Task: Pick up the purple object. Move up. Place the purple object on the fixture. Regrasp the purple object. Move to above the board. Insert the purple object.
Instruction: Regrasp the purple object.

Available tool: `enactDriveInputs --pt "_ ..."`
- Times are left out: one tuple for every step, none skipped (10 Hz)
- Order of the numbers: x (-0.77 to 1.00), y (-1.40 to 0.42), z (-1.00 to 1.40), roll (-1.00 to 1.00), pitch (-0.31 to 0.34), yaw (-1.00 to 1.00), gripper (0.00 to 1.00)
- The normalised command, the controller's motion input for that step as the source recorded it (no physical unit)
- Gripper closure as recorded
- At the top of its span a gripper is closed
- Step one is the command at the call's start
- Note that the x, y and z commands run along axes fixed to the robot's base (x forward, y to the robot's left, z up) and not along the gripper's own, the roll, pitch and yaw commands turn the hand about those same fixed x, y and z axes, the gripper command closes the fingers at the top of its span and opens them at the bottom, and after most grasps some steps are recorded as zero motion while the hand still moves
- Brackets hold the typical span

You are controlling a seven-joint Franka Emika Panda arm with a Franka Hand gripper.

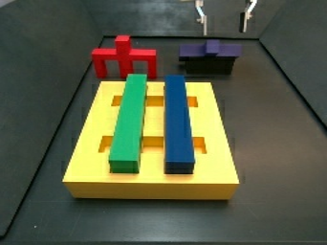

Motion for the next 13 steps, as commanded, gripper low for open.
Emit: enactDriveInputs --pt "0.00 0.00 0.00 1.00 0.000 0.00 0.00" --pt "0.02 0.00 0.00 1.00 0.066 -0.10 0.00" --pt "0.02 0.00 0.00 1.00 0.077 -0.11 0.00" --pt "0.00 0.00 0.01 1.00 0.094 -0.10 0.00" --pt "0.03 -0.03 0.03 1.00 0.129 -0.13 0.00" --pt "0.02 -0.03 0.04 1.00 0.140 -0.12 0.00" --pt "0.01 -0.03 0.04 1.00 0.146 -0.11 0.00" --pt "0.01 -0.04 0.04 1.00 0.137 -0.10 0.00" --pt "0.00 -0.04 0.02 1.00 0.106 -0.09 0.00" --pt "0.04 -0.09 0.00 1.00 0.054 -0.07 0.00" --pt "0.00 -0.21 0.00 1.00 0.026 0.00 0.00" --pt "0.00 -0.27 -0.01 1.00 0.011 0.00 0.00" --pt "0.00 -0.31 -0.06 1.00 0.000 0.00 0.00"
